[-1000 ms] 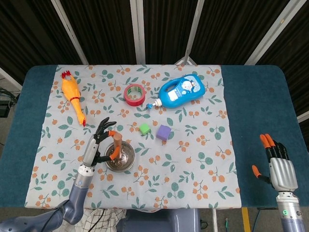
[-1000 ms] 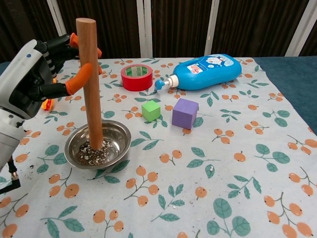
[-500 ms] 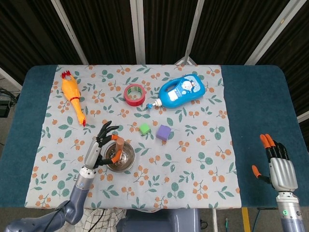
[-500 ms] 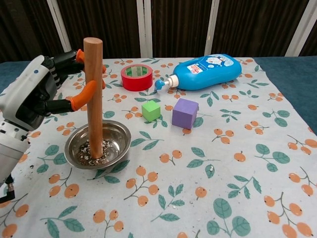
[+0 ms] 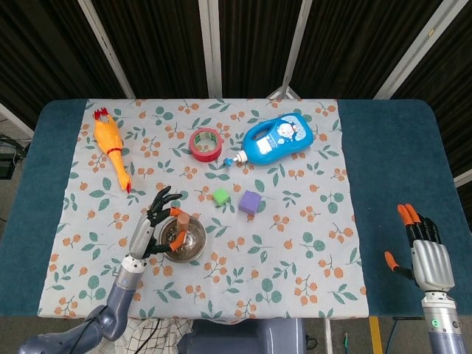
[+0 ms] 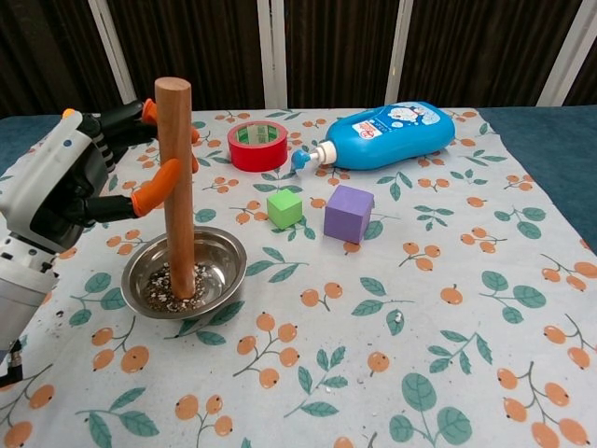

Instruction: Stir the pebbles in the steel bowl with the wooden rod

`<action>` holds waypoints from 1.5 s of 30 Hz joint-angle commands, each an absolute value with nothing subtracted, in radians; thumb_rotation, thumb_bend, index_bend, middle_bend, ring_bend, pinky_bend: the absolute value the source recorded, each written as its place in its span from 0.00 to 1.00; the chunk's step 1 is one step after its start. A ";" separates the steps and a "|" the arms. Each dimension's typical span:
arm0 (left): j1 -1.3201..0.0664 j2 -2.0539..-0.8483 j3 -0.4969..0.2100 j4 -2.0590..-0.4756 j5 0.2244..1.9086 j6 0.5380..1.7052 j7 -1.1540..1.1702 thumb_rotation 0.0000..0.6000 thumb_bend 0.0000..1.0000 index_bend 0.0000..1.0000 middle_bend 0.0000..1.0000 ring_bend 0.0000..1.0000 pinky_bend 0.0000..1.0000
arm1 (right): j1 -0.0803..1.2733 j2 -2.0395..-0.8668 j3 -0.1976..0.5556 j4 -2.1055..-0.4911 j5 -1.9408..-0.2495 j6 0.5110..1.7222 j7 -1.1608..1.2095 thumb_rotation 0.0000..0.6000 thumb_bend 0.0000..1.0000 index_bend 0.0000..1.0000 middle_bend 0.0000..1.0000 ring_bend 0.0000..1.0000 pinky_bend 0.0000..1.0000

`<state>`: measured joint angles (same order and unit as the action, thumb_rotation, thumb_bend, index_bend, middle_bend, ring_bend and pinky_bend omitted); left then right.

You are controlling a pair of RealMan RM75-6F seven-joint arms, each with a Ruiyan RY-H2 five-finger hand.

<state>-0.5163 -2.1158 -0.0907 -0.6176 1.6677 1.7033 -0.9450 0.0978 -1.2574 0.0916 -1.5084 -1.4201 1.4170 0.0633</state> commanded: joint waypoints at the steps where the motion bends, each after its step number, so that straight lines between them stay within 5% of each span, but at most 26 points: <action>1: -0.514 -2.128 -0.087 -0.591 1.663 1.706 -0.963 1.00 0.97 0.59 0.67 0.18 0.00 | 0.097 -1.257 0.092 -1.509 -1.419 1.417 0.063 1.00 0.35 0.00 0.00 0.00 0.00; 25: -0.596 -2.096 -0.129 -0.674 1.670 1.772 -0.923 1.00 0.97 0.59 0.67 0.18 0.00 | 0.096 -1.254 0.092 -1.515 -1.418 1.417 0.067 1.00 0.35 0.00 0.00 0.00 0.00; 45: -0.546 -2.131 -0.081 -0.593 1.648 1.734 -0.960 1.00 0.97 0.59 0.67 0.18 0.00 | 0.098 -1.255 0.095 -1.518 -1.409 1.410 0.063 1.00 0.35 0.00 0.00 0.00 0.00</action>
<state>-0.5514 -2.1261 -0.0859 -0.6015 1.6487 1.7353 -0.9541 0.0984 -1.2551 0.0954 -1.5179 -1.4086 1.4101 0.0633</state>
